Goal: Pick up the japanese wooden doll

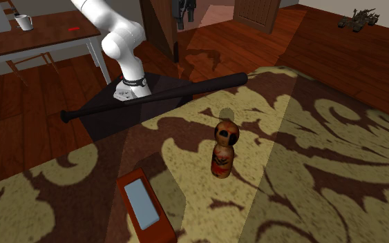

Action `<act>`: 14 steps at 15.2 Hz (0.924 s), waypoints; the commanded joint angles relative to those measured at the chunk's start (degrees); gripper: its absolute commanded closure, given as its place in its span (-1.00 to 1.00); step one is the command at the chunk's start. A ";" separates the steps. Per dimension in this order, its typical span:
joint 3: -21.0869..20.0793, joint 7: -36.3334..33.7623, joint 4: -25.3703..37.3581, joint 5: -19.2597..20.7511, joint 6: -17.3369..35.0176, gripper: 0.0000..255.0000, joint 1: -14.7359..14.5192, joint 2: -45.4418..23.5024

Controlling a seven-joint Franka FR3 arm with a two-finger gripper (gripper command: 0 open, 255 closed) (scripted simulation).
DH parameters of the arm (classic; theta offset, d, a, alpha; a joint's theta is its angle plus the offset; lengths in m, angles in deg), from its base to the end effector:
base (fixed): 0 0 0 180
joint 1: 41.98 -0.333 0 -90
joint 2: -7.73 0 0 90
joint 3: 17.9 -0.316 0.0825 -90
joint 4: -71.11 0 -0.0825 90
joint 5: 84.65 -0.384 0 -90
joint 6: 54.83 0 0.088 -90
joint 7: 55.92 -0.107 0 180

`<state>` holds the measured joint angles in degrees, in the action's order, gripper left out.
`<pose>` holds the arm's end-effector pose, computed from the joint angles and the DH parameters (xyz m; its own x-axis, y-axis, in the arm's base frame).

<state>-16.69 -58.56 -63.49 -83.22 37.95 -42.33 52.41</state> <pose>0.3135 -0.0093 0.5962 0.9973 -0.0545 0.0502 -0.0549 -0.9985 0.0078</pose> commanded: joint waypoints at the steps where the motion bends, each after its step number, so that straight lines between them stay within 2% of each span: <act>1: 0.00 0.00 0.00 0.00 0.00 -1.00 0.00 0.00; 14: 6.60 1.13 10.22 5.45 12.72 -1.00 5.64 -23.07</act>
<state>-10.67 -57.55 -54.42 -78.08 49.67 -37.11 31.43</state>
